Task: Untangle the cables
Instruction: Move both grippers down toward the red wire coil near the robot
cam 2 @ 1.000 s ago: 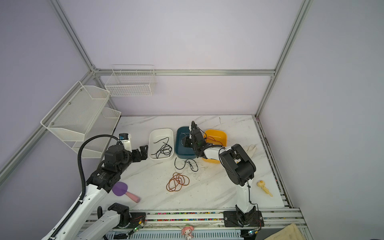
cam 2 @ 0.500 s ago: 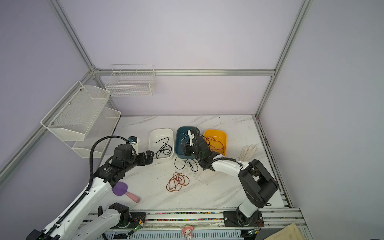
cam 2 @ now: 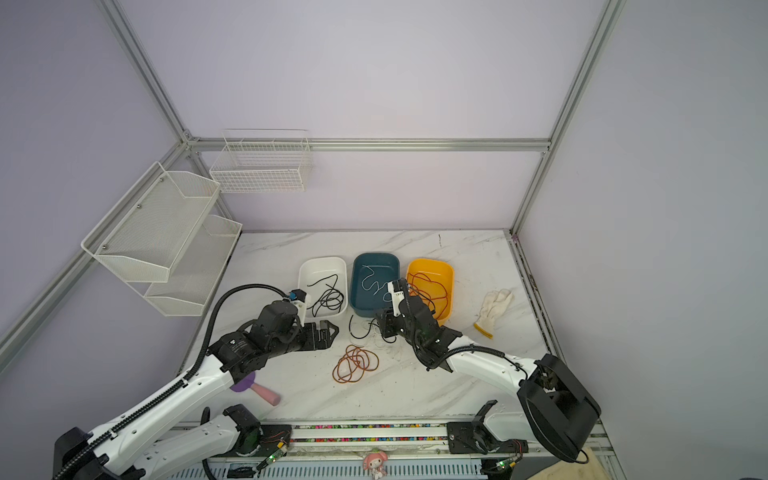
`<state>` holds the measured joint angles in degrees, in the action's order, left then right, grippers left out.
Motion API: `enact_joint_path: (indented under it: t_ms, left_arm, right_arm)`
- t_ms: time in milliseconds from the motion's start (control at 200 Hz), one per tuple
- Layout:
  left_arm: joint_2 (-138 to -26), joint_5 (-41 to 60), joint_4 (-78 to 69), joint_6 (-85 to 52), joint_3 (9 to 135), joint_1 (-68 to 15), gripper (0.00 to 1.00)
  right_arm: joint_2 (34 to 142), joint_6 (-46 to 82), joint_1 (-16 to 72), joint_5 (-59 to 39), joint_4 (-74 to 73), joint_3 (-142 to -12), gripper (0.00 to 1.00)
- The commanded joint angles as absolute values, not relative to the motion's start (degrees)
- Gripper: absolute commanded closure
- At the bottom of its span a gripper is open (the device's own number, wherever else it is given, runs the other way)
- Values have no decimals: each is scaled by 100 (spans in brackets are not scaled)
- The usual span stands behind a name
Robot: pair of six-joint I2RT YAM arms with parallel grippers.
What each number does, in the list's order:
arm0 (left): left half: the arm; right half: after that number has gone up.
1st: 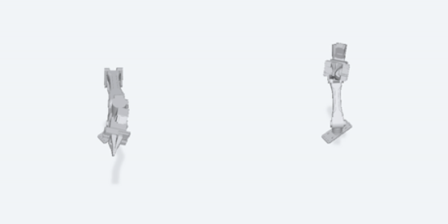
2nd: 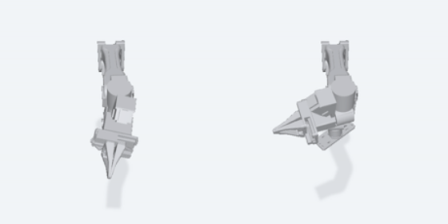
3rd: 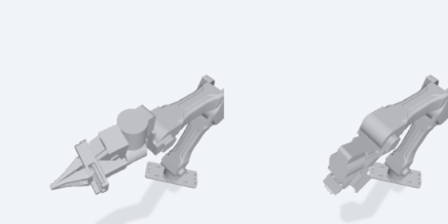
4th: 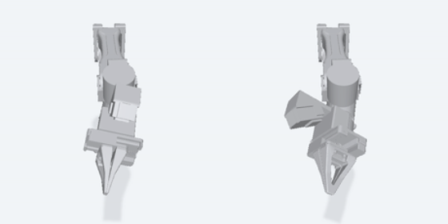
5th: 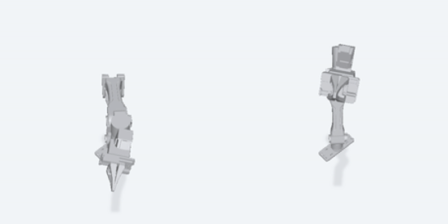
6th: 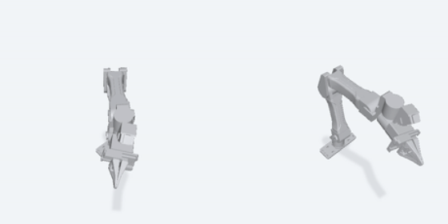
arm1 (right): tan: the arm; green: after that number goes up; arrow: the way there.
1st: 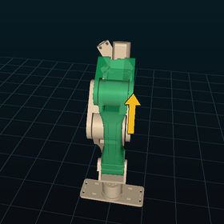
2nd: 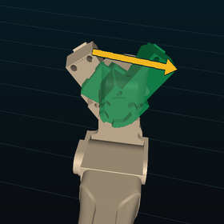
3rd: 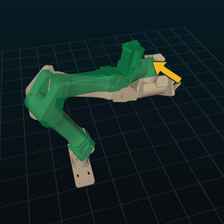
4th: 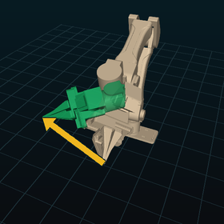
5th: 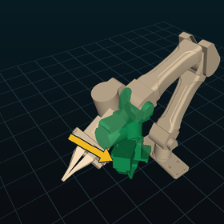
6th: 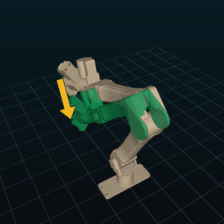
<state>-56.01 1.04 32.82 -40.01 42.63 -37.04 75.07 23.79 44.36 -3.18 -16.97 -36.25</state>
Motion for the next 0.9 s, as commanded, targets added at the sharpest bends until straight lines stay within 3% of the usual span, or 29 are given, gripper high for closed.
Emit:
enact_joint_path:
  t_ms: [0, 385, 565, 685, 895]
  left_arm:
    - [-5884, 213, 2984, -4358, 3968, -3964, 1]
    - [-6916, 302, 2560, -4443, 3980, -4476, 27]
    - [-7100, 230, 2540, -4411, 3990, -4533, 38]
    - [-7192, 246, 2523, -4381, 4013, -4542, 52]
    - [-7247, 193, 2524, -4317, 4031, -4542, 64]
  right_arm:
    - [7472, 2329, 4456, -98, -1617, -3514, 68]
    - [7270, 2246, 4456, 270, -1557, -3384, 67]
    - [7267, 2232, 4455, 316, -1560, -3340, 67]
    - [7233, 2251, 4454, 316, -1581, -3314, 67]
    - [7220, 2241, 4456, 327, -1600, -3294, 66]
